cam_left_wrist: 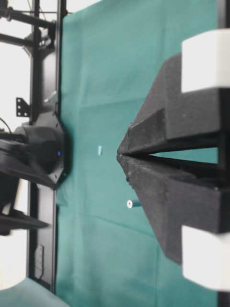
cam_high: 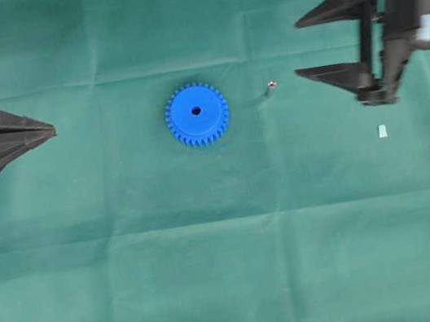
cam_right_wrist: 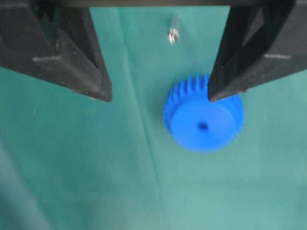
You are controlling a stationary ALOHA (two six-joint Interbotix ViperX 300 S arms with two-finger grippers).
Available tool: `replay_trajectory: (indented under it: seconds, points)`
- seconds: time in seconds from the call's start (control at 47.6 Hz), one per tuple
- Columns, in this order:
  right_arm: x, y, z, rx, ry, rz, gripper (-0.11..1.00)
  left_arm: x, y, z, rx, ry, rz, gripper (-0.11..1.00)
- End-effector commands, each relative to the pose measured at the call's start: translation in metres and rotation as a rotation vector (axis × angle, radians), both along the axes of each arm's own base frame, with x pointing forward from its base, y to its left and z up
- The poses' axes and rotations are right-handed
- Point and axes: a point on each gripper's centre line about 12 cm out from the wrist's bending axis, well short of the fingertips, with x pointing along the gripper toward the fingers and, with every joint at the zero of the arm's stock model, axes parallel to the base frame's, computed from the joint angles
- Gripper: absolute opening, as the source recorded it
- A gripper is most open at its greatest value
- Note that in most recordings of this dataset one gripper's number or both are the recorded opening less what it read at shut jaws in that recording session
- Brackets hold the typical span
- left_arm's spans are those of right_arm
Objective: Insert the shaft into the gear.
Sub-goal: 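Move the right gripper left over the small silver shaft, then lower the open right gripper around the silver shaft and close it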
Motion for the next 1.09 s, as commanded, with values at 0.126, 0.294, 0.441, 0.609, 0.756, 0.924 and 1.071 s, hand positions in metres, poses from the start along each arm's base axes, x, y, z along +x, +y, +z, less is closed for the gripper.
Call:
replay_trajectory:
  seconds: [0.126, 0.294, 0.441, 0.609, 0.756, 0.924, 1.071]
  points:
    - [0.030, -0.015, -0.031, 0.034, 0.090, -0.031, 0.83, 0.003, 0.000, 0.010, 0.005, -0.025, -0.002, 0.00]
    - [0.040, -0.020, -0.055, 0.064, 0.152, -0.048, 0.83, 0.003, 0.000, 0.010, 0.005, -0.021, -0.002, 0.00]
    - [0.042, -0.021, -0.068, 0.082, 0.166, -0.063, 0.83, 0.003, 0.000, 0.010, 0.005, -0.020, -0.001, 0.00]
    - [0.041, -0.021, -0.078, 0.093, 0.187, -0.070, 0.83, 0.003, 0.000, 0.009, 0.005, -0.018, -0.002, 0.00]
    - [0.041, -0.021, -0.083, 0.098, 0.202, -0.071, 0.83, 0.003, 0.000, 0.009, 0.005, -0.018, -0.002, 0.00]
    - [0.042, -0.022, -0.091, 0.108, 0.221, -0.077, 0.83, 0.003, 0.000, 0.010, 0.005, -0.020, -0.002, 0.00]
    - [0.042, -0.020, -0.093, 0.109, 0.232, -0.070, 0.70, 0.003, 0.000, 0.009, 0.003, -0.018, -0.002, 0.00]
